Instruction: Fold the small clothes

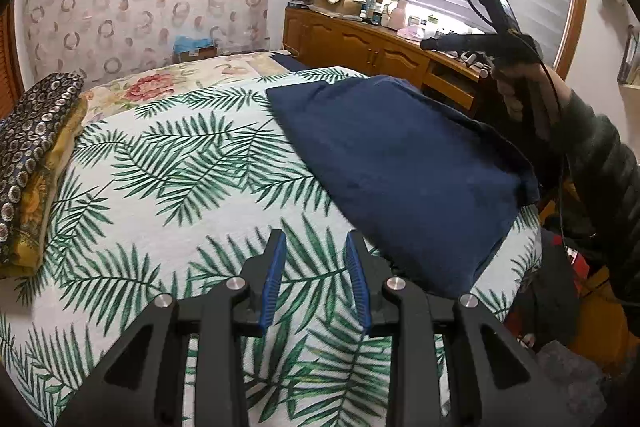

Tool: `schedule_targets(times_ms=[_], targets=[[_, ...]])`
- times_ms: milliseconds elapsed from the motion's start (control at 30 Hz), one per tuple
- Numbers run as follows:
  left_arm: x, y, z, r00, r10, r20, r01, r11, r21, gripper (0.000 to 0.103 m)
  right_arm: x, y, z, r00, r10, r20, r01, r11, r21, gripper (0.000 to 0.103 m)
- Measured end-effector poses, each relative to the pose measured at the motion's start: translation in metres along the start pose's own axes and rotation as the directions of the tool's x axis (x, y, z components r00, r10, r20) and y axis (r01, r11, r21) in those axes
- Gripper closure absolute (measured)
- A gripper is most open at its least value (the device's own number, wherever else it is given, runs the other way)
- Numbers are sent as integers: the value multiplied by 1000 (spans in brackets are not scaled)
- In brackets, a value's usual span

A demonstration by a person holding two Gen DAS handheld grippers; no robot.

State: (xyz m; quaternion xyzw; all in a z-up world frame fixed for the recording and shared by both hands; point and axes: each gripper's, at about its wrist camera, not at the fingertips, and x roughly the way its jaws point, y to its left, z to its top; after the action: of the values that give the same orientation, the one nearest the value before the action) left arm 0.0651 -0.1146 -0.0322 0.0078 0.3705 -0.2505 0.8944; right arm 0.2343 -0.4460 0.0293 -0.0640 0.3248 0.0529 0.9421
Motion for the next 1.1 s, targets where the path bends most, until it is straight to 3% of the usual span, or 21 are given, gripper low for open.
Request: schedule_targets(times_ms=[500,633,733,767,933,1100], targets=[[32,-40,19,997,-56,-55,59,996,62,70,-45,17,-119,979,145,-141,-154,987,-55,51],[42,-48,16,995,-66,-79,71,996,62,70,-65,9,-139,977,173,-127,-177,984,-22,53],[47,-52,12,992,-77,-98,83,995,56,70,-74,8,-148,973,196,-125,-202,979,-38,82],[49,-53,12,992,-76,-102,83,995,57,70,-77,8,-152,971,207,-123,-214,975,-50,97],[52,-55,8,989,-85,-118,89,995,34,70,-84,-16,-164,991,109,-84,-109,994,-2,101],[48,-55,-1,985,-112,-131,113,994,-4,70,-87,-28,-170,993,97,-71,-94,994,48,99]])
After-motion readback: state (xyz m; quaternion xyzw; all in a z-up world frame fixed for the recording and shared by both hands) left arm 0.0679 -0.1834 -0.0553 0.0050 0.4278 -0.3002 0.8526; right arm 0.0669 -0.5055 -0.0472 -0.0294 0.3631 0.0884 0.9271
